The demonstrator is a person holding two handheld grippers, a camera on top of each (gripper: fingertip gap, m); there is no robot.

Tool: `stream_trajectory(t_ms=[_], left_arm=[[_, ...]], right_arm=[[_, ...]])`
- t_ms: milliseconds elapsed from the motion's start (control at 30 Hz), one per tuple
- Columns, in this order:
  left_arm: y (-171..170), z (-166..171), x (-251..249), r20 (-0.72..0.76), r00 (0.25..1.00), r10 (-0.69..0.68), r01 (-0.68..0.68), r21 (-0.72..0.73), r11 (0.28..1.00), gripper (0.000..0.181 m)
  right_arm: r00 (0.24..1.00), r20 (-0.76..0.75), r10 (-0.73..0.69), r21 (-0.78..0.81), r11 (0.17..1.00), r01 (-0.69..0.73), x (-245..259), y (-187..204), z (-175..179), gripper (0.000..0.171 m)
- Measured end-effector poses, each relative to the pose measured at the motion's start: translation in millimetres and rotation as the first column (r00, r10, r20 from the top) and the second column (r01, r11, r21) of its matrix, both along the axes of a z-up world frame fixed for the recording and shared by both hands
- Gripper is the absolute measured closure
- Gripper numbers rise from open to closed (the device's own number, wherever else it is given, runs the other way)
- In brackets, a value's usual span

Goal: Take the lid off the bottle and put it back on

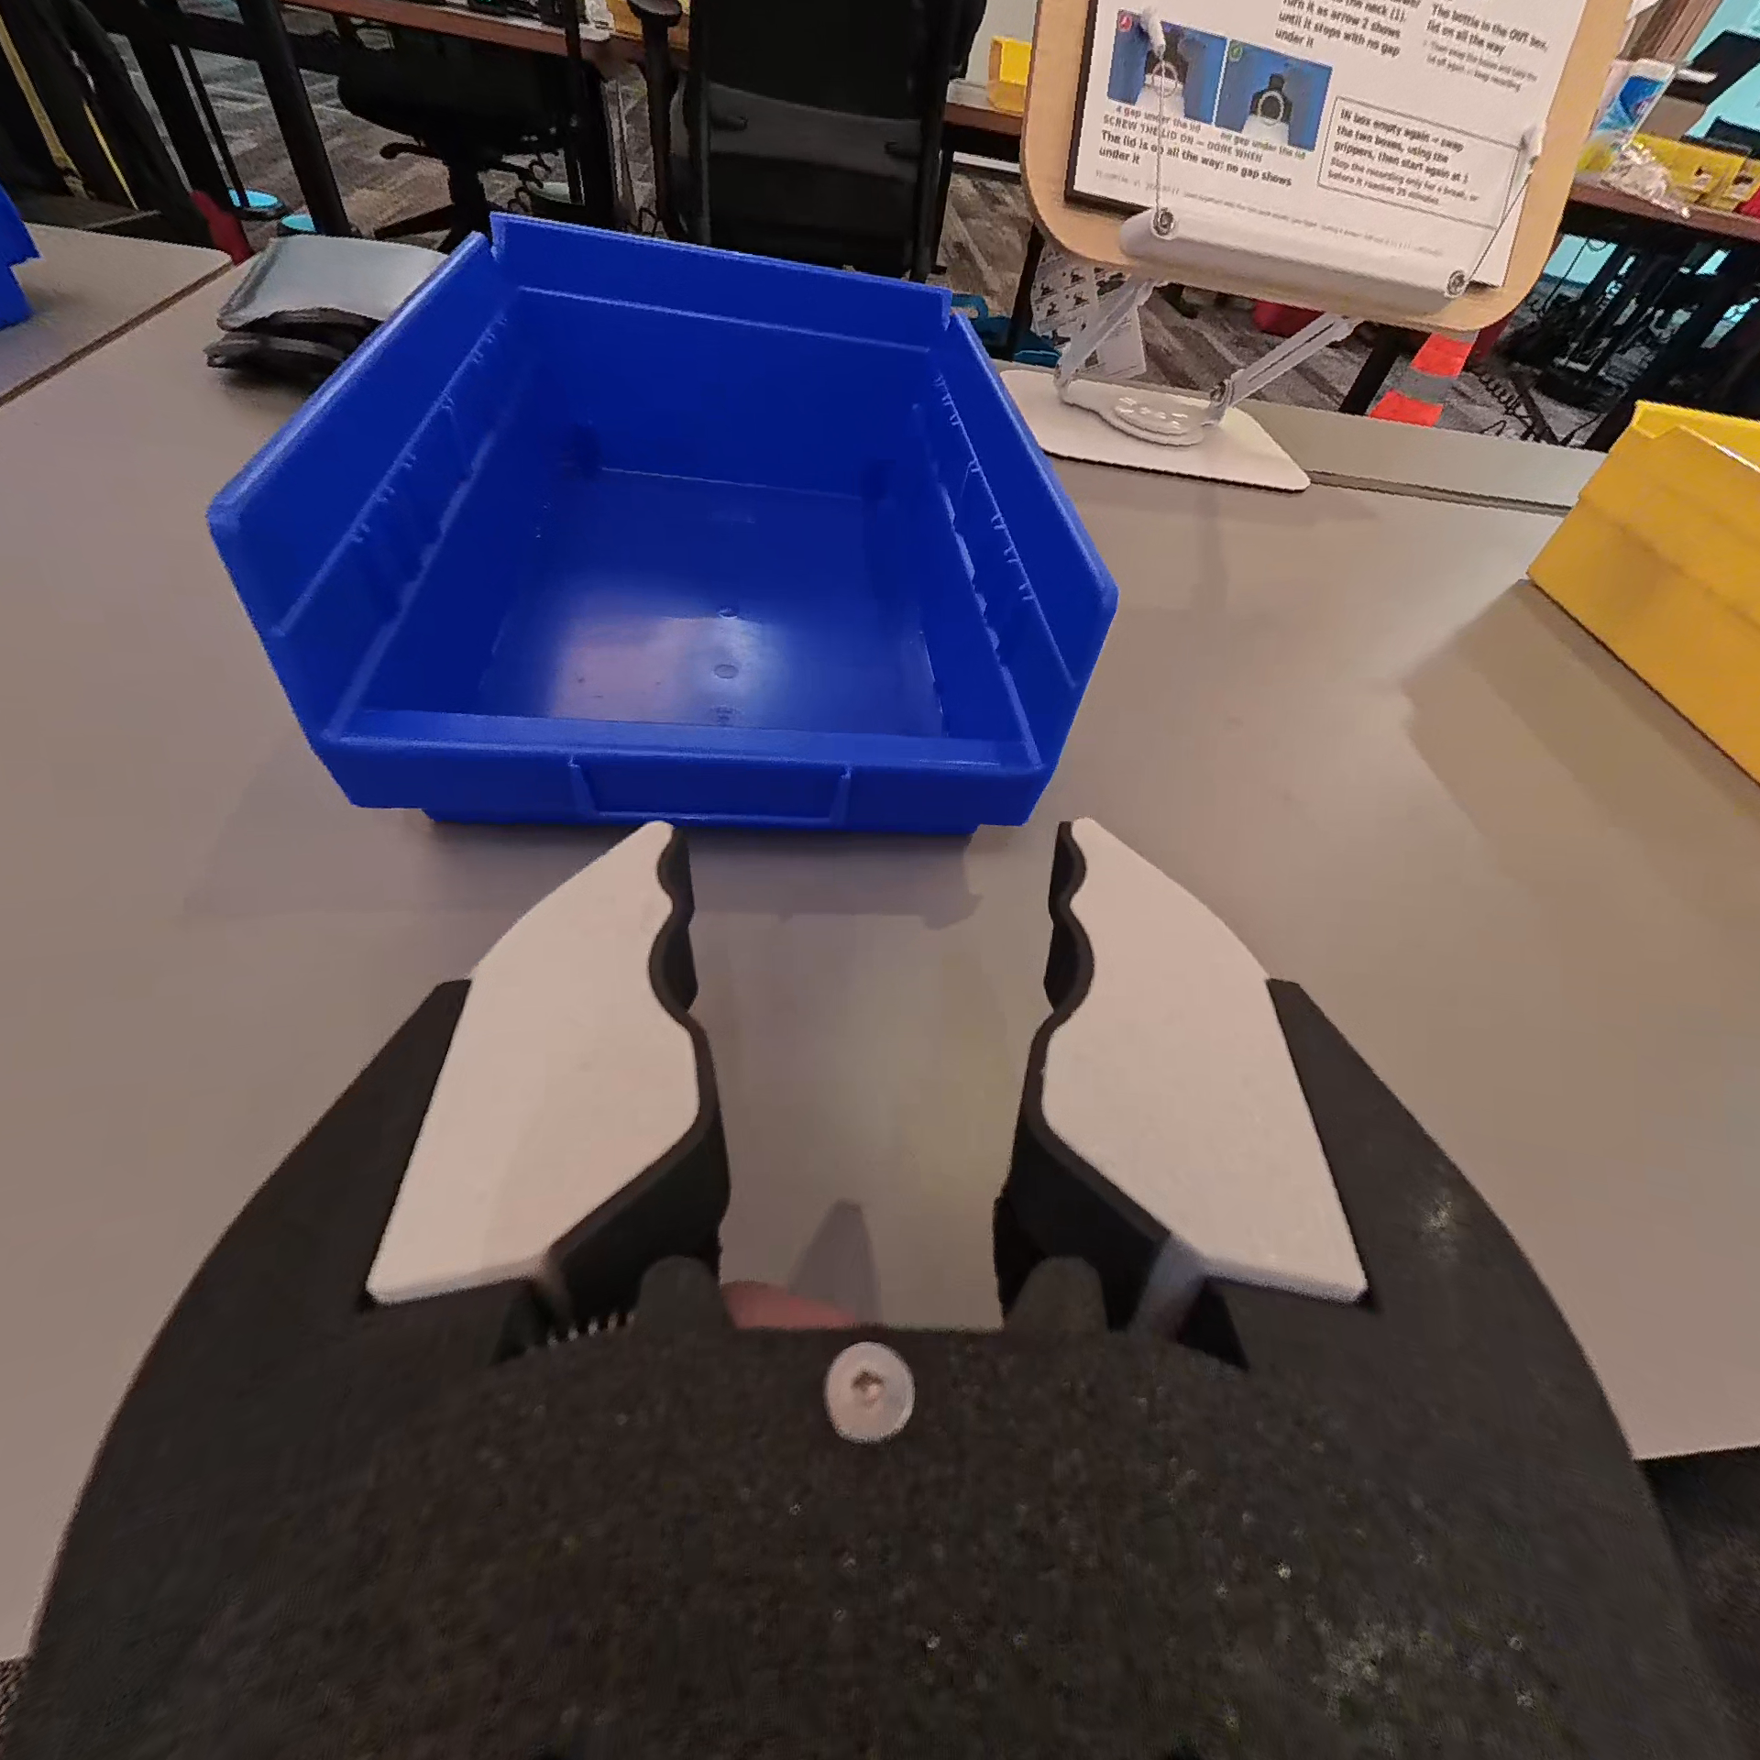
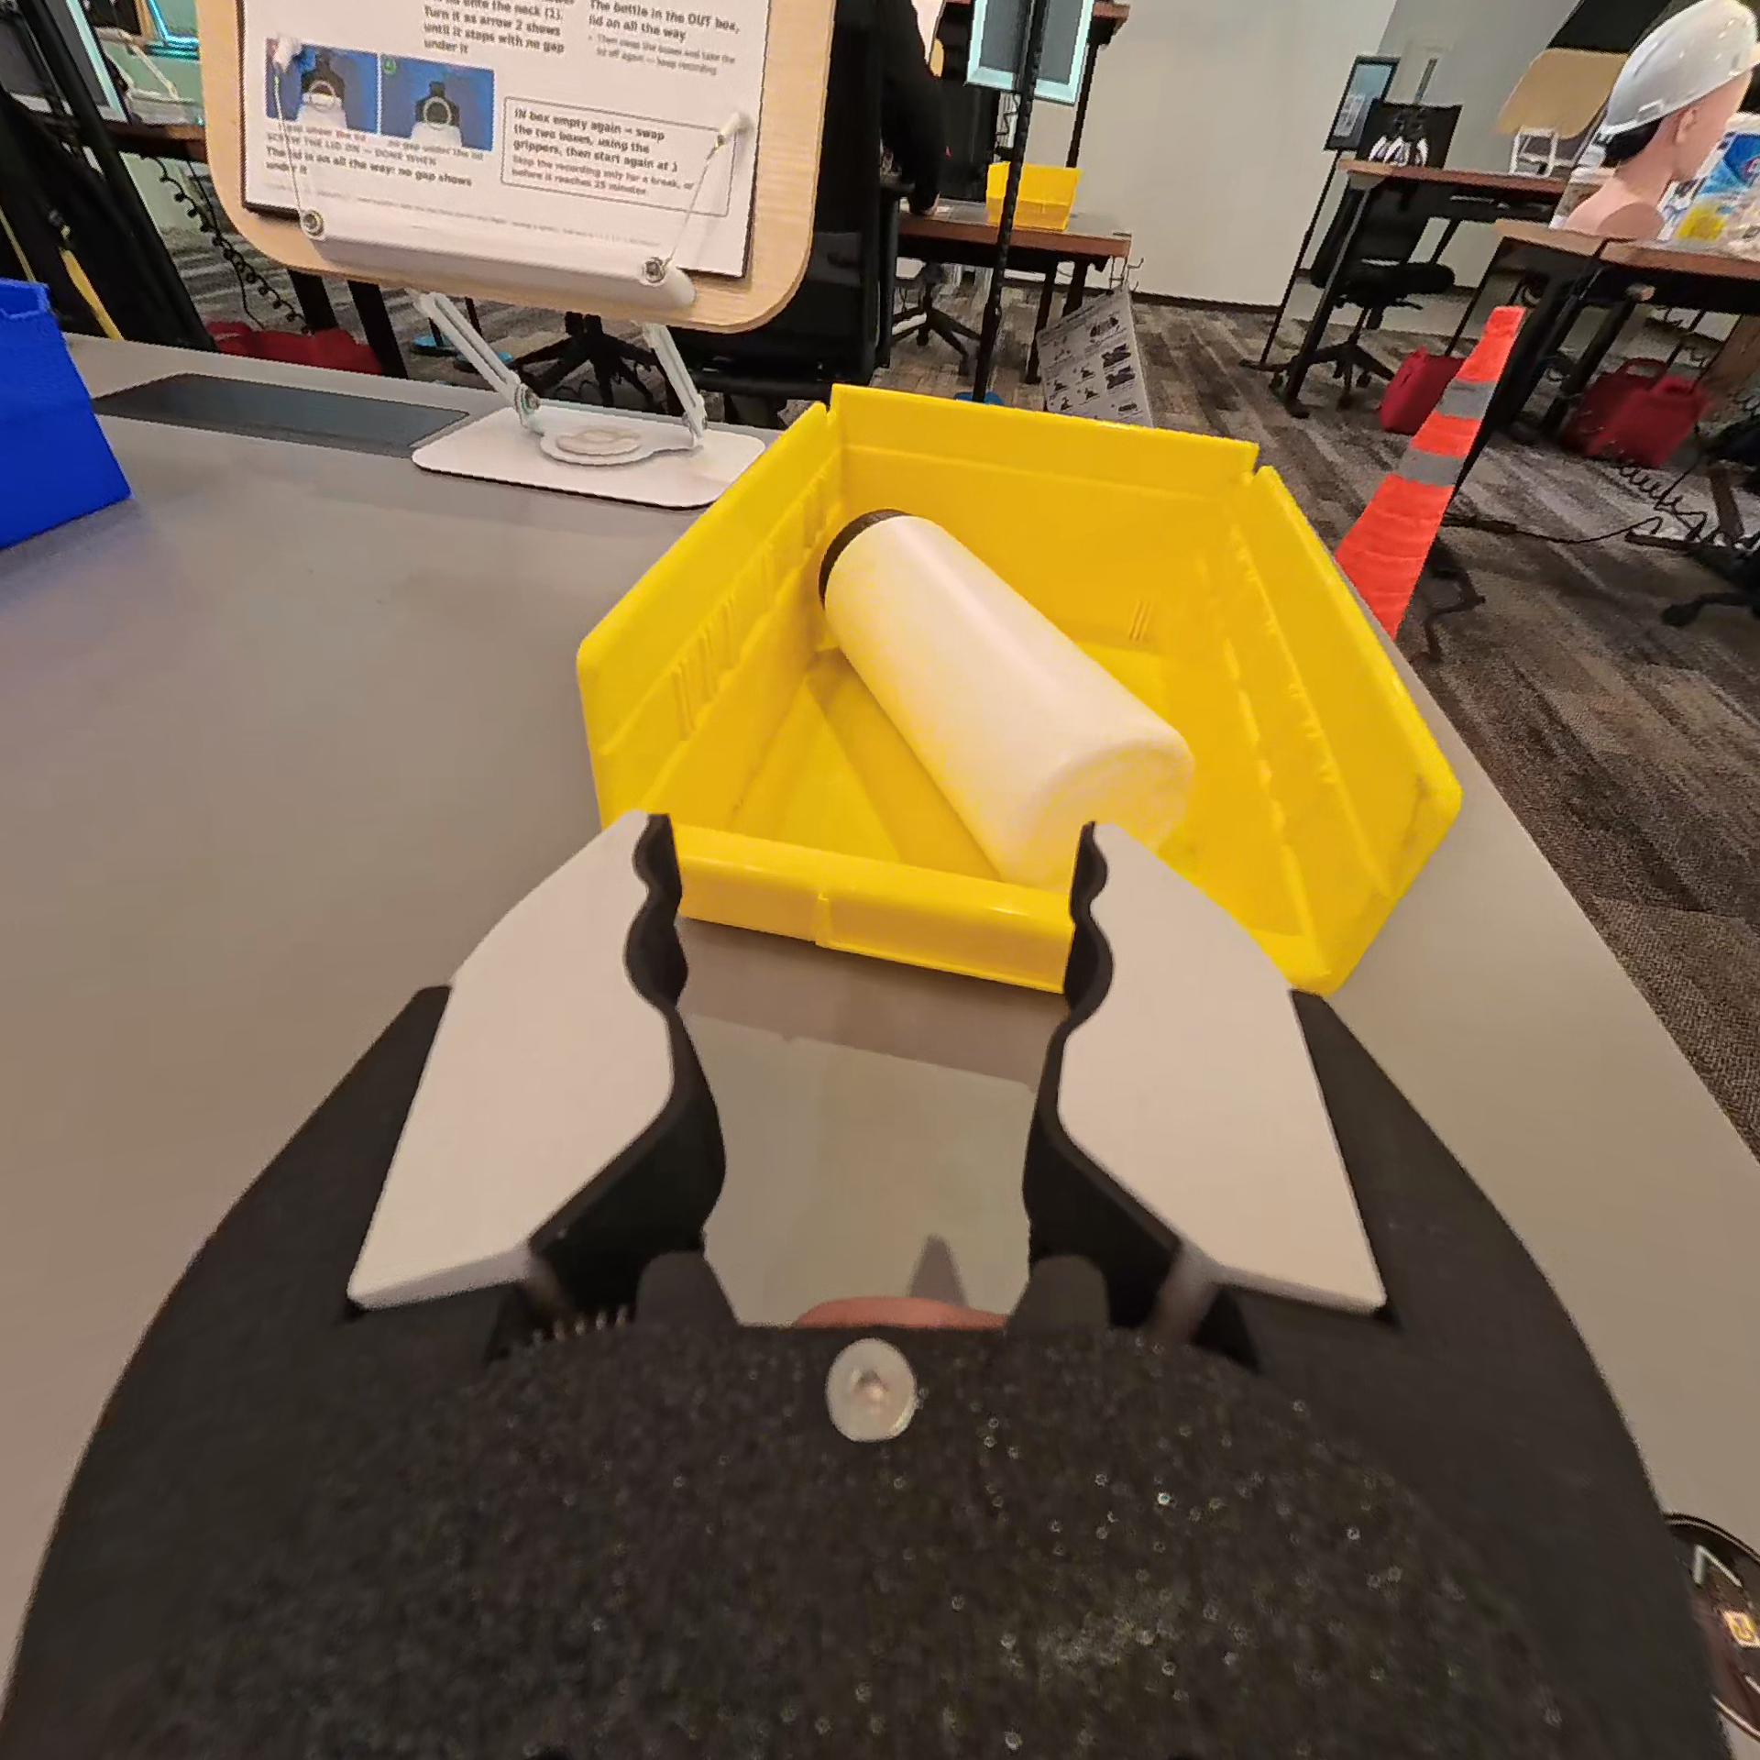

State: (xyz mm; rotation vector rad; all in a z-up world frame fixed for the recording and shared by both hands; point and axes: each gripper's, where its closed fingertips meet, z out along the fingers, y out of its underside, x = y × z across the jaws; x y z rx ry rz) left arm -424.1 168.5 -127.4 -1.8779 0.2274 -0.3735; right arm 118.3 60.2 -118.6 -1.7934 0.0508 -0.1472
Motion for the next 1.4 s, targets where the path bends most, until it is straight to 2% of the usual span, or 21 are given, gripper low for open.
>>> stream_trajectory(t_ms=[233, 367, 467, 600, 733, 800, 867, 967, 1100, 1233, 1300, 1400], left_arm=[[-0.7, -2.5, 6.7, -0.019, 1.000, -0.024, 0.024, -0.009, 1.000, 0.109], [-0.8, -5.9, 9.8, -0.016, 0.999, -0.040, 0.039, -0.028, 0.999, 0.110], [-1.6, -9.8, 16.6, -0.009, 0.998, -0.069, 0.069, -0.053, 0.996, 0.110], [-4.3, -12.5, 24.3, -0.036, 0.994, -0.098, 0.096, -0.061, 0.993, 0.110], [-7.8, -13.2, 33.3, -0.074, 0.988, -0.134, 0.131, -0.047, 0.990, 0.110], [-10.8, -12.0, 47.8, -0.078, 0.981, -0.178, 0.175, -0.038, 0.984, 0.108], [-15.9, -6.0, 78.2, -0.051, 0.965, -0.257, 0.256, -0.017, 0.966, 0.107], [-27.8, 1.3, 147.9, -0.041, 0.910, -0.413, 0.413, 0.007, 0.911, 0.106], [-40.8, -9.3, 250.0, -0.102, 0.818, -0.566, 0.568, -0.007, 0.823, 0.108], [-25.6, -25.5, 330.6, -0.153, 0.789, -0.594, 0.597, -0.037, 0.802, 0.112], [-13.8, -26.9, 359.3, -0.138, 0.786, -0.602, 0.601, -0.054, 0.797, 0.112], [-3.1, -22.2, 393.8, -0.082, 0.761, -0.643, 0.641, -0.055, 0.766, 0.124]], right_arm=[[1.000, -0.021, 0.020, -0.009, 1.000, -0.020, -3.0, -0.7, -2.9, 0.091], [0.992, -0.066, 0.103, -0.034, 0.994, -0.106, -25.1, 8.5, -10.7, 0.085], [0.968, -0.128, 0.214, -0.090, 0.970, -0.227, -65.3, 33.0, -22.6, 0.078], [0.968, -0.093, 0.233, -0.166, 0.955, -0.246, -94.6, 71.9, -34.6, 0.074], [0.950, -0.176, 0.259, -0.167, 0.943, -0.288, -121.0, 94.7, -35.2, 0.065], [0.923, -0.187, 0.336, -0.163, 0.916, -0.366, -141.5, 92.7, -34.1, 0.071], [0.897, -0.173, 0.407, -0.143, 0.890, -0.432, -159.1, 84.1, -29.8, 0.089], [0.886, -0.120, 0.448, -0.105, 0.882, -0.460, -172.4, 62.8, -14.3, 0.083], [0.933, 0.026, 0.359, -0.041, 0.933, -0.358, -152.1, 26.2, 7.3, 0.082], [0.986, 0.041, 0.164, 0.046, 0.985, -0.166, -103.7, 2.3, 27.1, 0.083], [0.999, 0.002, 0.046, 0.049, 0.998, -0.046, -72.8, -6.3, 22.9, 0.083], [0.990, -0.080, -0.117, -0.042, 0.993, 0.114, -34.7, -17.3, -6.0, 0.090]])
